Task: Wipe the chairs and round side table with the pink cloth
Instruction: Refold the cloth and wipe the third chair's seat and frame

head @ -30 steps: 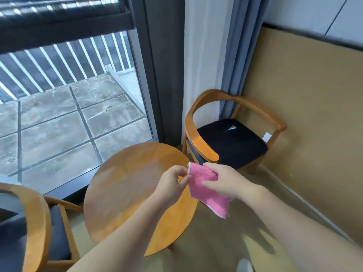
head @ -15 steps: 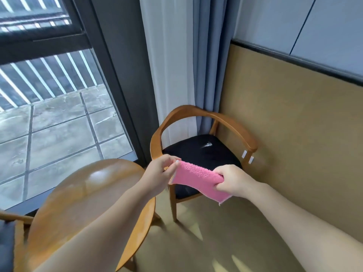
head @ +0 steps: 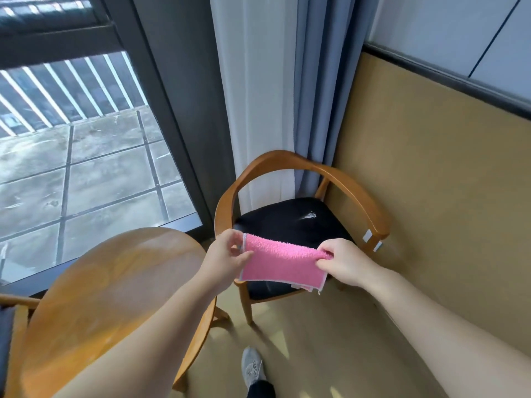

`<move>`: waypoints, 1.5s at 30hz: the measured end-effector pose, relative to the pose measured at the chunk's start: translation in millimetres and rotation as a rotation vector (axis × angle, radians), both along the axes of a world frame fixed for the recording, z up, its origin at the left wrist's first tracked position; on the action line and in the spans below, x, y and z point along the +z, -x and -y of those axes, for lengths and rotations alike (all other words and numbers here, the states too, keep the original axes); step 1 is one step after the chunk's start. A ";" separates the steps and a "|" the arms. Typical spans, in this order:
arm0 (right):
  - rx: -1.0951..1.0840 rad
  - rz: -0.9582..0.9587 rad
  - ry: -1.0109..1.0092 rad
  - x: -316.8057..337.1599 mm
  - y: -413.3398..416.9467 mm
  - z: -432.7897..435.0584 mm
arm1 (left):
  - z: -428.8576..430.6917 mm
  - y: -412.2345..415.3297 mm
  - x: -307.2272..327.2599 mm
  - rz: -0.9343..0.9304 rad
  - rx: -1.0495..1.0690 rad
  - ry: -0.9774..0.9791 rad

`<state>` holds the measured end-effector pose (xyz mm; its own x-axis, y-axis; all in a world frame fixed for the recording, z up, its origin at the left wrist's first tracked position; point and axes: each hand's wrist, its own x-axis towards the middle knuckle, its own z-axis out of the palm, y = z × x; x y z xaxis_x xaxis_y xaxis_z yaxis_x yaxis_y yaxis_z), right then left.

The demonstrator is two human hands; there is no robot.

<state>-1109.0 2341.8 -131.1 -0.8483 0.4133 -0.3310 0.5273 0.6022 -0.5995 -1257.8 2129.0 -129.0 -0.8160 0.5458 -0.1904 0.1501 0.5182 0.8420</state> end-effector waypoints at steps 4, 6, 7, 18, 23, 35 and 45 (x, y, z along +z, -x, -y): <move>-0.079 0.031 0.027 -18.9 33.7 -20.6 | -19.7 33.8 -26.9 0.042 -0.012 0.032; -0.097 0.038 0.042 -25.2 52.4 -32.0 | -29.6 54.3 -37.5 0.079 -0.044 0.044; -0.107 0.040 0.049 -27.3 63.0 -38.1 | -34.2 65.0 -43.1 0.092 -0.062 0.051; -0.080 0.060 0.012 -61.9 165.1 -104.0 | -80.3 144.9 -102.0 0.134 -0.049 0.227; -0.024 0.044 0.047 -90.6 213.4 -135.3 | -101.3 161.5 -132.2 0.046 -0.031 0.388; 0.254 0.136 0.059 -162.8 298.9 -181.6 | -135.4 203.1 -226.8 -0.192 0.055 0.654; 0.276 0.207 -0.026 -208.2 334.0 -182.6 | -139.5 241.9 -274.8 -0.306 0.061 0.725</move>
<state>-1443.0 2524.5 -339.3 -0.8454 0.1878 -0.5001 0.4509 0.7529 -0.4795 -1499.7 2268.5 -403.8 -0.9140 0.3243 -0.2436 0.2748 0.9368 0.2164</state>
